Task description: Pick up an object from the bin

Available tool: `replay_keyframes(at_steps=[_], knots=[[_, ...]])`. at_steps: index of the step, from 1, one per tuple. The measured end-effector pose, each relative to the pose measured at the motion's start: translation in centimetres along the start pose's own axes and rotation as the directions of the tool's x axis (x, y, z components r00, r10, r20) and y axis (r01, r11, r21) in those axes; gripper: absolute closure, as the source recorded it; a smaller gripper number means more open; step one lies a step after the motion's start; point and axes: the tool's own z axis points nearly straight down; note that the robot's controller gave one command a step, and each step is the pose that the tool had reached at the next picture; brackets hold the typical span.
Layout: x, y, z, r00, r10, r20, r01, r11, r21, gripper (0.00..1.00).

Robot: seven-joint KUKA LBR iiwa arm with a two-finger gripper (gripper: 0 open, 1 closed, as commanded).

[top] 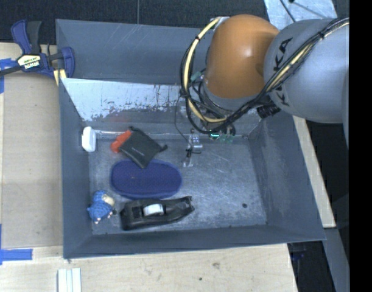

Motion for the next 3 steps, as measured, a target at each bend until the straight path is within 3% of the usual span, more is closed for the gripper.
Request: replay_keyframes(at_steps=[1,2,3], knots=[[0.8,5.9,11.1,0.995,0.100,-0.002,-0.100,0.995,0.001,0.00],[0.2,5.7,10.4,0.994,0.104,0.020,-0.104,0.995,-0.005,1.00],[-0.5,5.4,-12.2,0.997,0.080,0.017,-0.080,0.997,-0.004,1.00]])
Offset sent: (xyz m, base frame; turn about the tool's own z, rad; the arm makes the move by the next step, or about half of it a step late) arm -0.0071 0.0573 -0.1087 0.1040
